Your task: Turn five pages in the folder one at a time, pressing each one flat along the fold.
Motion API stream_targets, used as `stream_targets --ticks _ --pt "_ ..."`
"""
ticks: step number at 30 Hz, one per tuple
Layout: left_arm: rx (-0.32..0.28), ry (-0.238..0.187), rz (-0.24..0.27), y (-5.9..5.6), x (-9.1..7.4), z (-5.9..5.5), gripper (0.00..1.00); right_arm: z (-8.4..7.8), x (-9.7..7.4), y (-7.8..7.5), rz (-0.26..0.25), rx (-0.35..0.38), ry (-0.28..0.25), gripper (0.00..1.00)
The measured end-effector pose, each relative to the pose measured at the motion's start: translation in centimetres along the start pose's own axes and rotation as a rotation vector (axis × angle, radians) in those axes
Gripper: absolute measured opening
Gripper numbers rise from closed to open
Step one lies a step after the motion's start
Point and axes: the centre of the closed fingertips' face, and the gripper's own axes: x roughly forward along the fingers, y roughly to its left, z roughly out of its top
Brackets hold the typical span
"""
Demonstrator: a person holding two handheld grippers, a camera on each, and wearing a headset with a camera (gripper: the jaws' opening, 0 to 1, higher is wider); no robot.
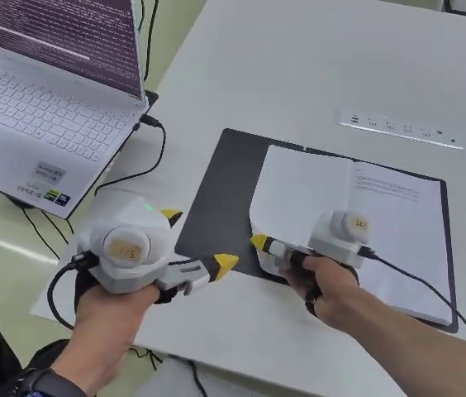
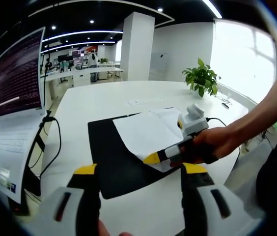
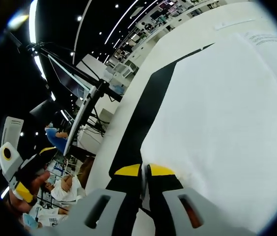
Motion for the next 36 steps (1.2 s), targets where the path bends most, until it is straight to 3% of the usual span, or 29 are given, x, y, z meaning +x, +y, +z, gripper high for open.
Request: stream_targets --ticks 7,13,22,27,30,34,36 --pt "-0.003 -0.002 0.002 0.1 0.1 0.2 0.67 0.0 0.5 -0.6 0.006 0.033 -0.015 0.07" --pt "0.003 0.002 0.0 0.0 0.2 0.1 0.67 -0.1 0.4 0.7 0.049 -0.005 -0.018 0.2" --pt "-0.002 0.018 -0.004 -0.1 0.5 -0.7 0.65 -0.5 -0.1 1.9 0.111 0.007 -0.025 0.33" --pt "-0.018 0.017 -0.005 0.1 0.9 -0.9 0.59 -0.3 -1.6 2.3 0.136 0.006 -0.052 0.31" --pt "-0.023 0.017 -0.012 0.2 1.5 -1.0 0.56 0.4 -3.2 2.7 0.167 0.047 -0.121 0.27" --pt "-0.011 0.025 -0.033 0.0 2.1 -1.0 0.48 0.0 -5.2 2.1 0.143 0.008 -0.121 0.22" --pt "-0.009 0.032 -0.051 -0.2 2.6 -1.1 0.42 0.1 -6.3 1.4 0.125 0.009 -0.145 0.21"
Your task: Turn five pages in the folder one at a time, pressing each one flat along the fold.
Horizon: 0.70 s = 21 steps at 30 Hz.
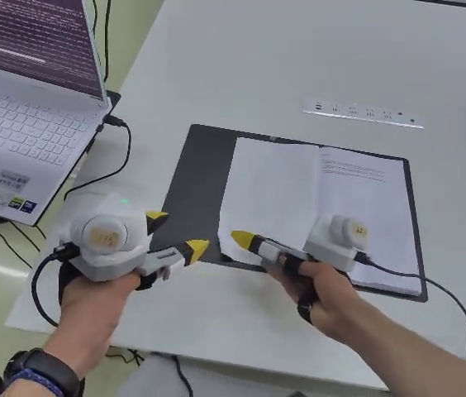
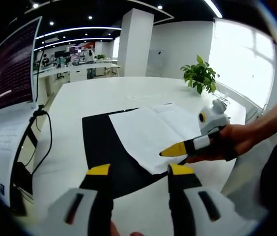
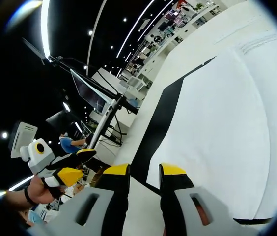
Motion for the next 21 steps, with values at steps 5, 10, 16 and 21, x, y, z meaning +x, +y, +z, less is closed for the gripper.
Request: stream_targets --ticks 5,10,16,21 --pt "-0.016 0.004 -0.014 -0.3 1.6 0.0 0.31 0.7 -2.6 -1.0 -0.031 0.001 -0.038 0.17" --pt "-0.007 0.036 -0.048 -1.5 3.5 -0.5 0.23 1.0 -4.7 -2.0 -0.064 0.003 -0.057 0.16" --pt "0.025 0.113 -0.053 -1.2 6.2 -2.6 0.14 1.0 -6.7 -2.5 -0.097 0.017 -0.094 0.15" --pt "-0.011 0.135 -0.078 -2.1 7.4 -3.5 0.09 -0.2 -7.5 -3.4 -0.117 0.045 -0.086 0.12"
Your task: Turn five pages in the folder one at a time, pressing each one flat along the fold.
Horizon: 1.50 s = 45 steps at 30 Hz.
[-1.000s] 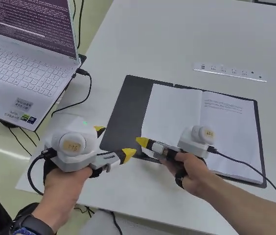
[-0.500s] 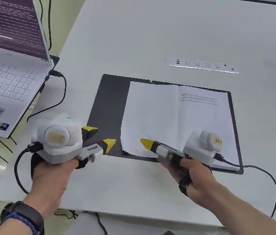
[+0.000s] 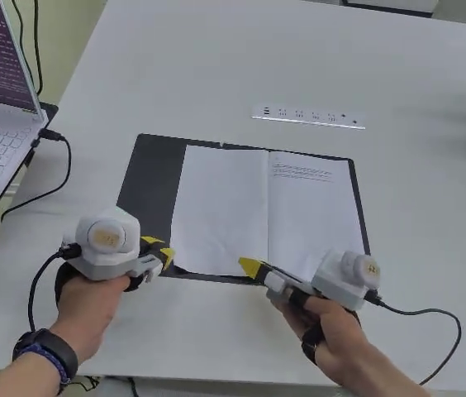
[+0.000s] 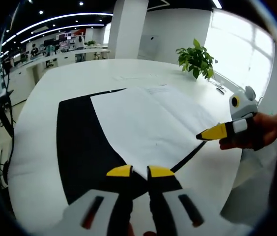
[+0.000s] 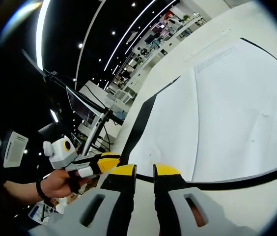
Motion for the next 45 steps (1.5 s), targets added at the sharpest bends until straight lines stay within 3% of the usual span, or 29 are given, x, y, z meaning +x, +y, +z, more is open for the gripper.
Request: stream_targets --ticks 4,9,16,17,19,24,28,35,45 --pt "-0.028 -0.008 -0.025 -0.6 0.8 0.1 0.0 -1.0 -0.8 -1.1 -0.016 0.053 -0.005 0.12" --pt "-0.055 0.008 -0.026 -0.5 2.0 -0.6 0.0 -2.9 -1.2 -1.8 -0.031 0.054 0.039 0.13" --pt "-0.074 0.075 -0.002 0.2 3.0 -2.8 0.0 -2.9 -1.1 -1.6 -0.028 0.027 0.058 0.12" --pt "-0.077 0.03 -0.013 0.2 3.1 -2.0 0.0 -2.7 -1.1 -1.6 -0.025 0.022 0.058 0.12" --pt "-0.117 0.033 -0.007 0.3 2.9 -2.2 0.0 -2.4 -0.9 -1.3 -0.017 0.001 0.062 0.11" --pt "-0.136 0.022 0.002 0.2 2.8 -2.1 0.0 -1.9 -0.7 -0.9 0.005 -0.04 0.082 0.05" --pt "-0.168 0.026 0.009 0.2 2.7 -2.0 0.0 -0.3 -0.3 -1.8 -0.014 -0.052 0.054 0.04" --pt "-0.173 0.031 0.007 0.2 2.7 -2.1 0.0 3.4 1.1 -2.9 -0.029 -0.091 0.023 0.02" --pt "-0.195 0.033 0.002 0.3 2.8 -2.1 0.0 7.9 3.9 -5.0 -0.046 -0.145 0.026 0.0"
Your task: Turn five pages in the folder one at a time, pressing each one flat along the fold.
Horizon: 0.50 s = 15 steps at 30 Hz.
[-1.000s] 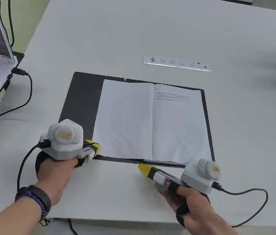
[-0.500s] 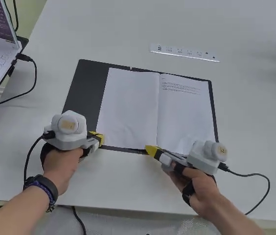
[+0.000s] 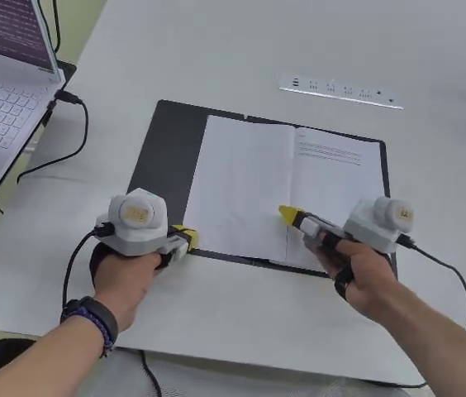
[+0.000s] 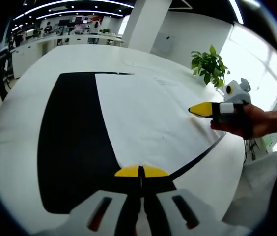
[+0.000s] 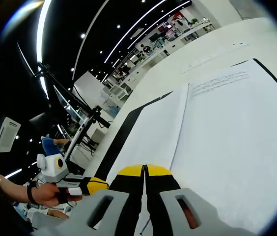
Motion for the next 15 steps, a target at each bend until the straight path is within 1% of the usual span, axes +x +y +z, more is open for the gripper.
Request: stream_targets --ticks 2,4,6,7,9,11,12,13,15 --pt "-0.01 0.001 0.001 0.0 0.0 0.0 0.0 0.5 0.6 -0.6 -0.002 -0.014 0.008 0.0" --pt "-0.013 0.002 0.003 0.0 0.0 0.0 0.0 1.2 1.0 -1.2 -0.015 -0.024 0.006 0.0" --pt "-0.013 0.001 0.004 0.0 0.1 0.0 0.0 1.8 1.3 -1.8 -0.028 -0.034 -0.007 0.0" --pt "-0.011 0.0 0.004 0.0 0.1 0.0 0.0 2.3 1.5 -2.4 -0.044 -0.022 -0.026 0.0" --pt "-0.008 0.002 0.004 -0.1 0.1 0.1 0.0 2.9 2.1 -3.3 -0.056 -0.007 -0.041 0.0" --pt "-0.005 0.005 0.002 -0.1 0.2 0.1 0.0 3.1 2.4 -3.5 -0.063 -0.007 -0.042 0.0" --pt "-0.002 0.007 0.0 -0.1 0.2 0.1 0.0 3.0 2.7 -3.7 -0.07 -0.011 -0.033 0.0" --pt "0.0 0.009 -0.001 -0.1 0.3 0.1 0.0 3.0 2.8 -3.6 -0.065 -0.017 -0.035 0.0" --pt "-0.001 0.009 -0.001 0.0 0.3 0.1 0.0 3.2 2.9 -3.6 -0.056 -0.006 -0.049 0.0"
